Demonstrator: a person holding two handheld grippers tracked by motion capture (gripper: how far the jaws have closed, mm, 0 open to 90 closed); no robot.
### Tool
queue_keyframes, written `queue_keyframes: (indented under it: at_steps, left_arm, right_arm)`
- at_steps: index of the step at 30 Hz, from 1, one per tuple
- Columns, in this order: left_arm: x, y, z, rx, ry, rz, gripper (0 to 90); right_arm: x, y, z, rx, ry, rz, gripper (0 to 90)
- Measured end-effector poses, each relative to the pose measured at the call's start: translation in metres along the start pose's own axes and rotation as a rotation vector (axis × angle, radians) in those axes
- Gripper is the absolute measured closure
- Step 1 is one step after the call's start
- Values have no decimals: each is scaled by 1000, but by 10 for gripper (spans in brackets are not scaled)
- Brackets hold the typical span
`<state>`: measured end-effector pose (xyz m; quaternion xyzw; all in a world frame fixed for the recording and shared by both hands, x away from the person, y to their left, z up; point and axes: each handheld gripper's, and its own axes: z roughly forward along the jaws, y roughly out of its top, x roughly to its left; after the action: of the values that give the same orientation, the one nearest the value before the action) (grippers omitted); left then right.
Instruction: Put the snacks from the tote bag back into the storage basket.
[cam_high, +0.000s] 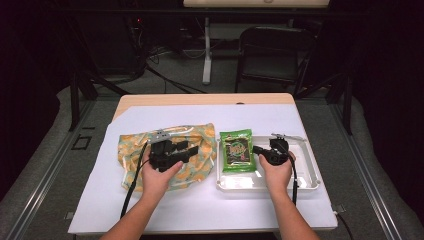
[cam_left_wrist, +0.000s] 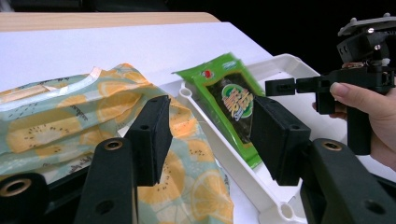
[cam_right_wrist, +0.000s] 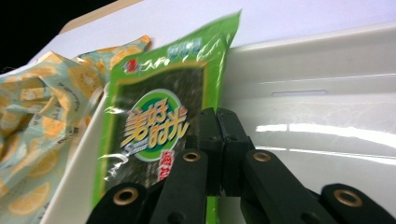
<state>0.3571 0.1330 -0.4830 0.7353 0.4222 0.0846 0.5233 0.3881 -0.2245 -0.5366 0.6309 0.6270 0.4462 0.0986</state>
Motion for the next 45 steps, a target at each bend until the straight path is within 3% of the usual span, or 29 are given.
queue_keyframes:
  at_steps: [9, 32, 40, 45]
  left_arm:
    - [1, -1, -1, -1, -2, -8, 478]
    - [6, 1, -8, -17, 5, -19, 476]
    - [14, 3, -14, -40, 19, -35, 475]
    - [18, 5, -20, -56, 29, -47, 475]
  right_arm:
    - [5, -1, -4, -8, -8, -40, 760]
    - [10, -3, -17, -11, 24, -57, 682]
    - [22, -4, -24, -33, 62, -98, 645]
    - [29, -6, -26, -11, 69, -143, 634]
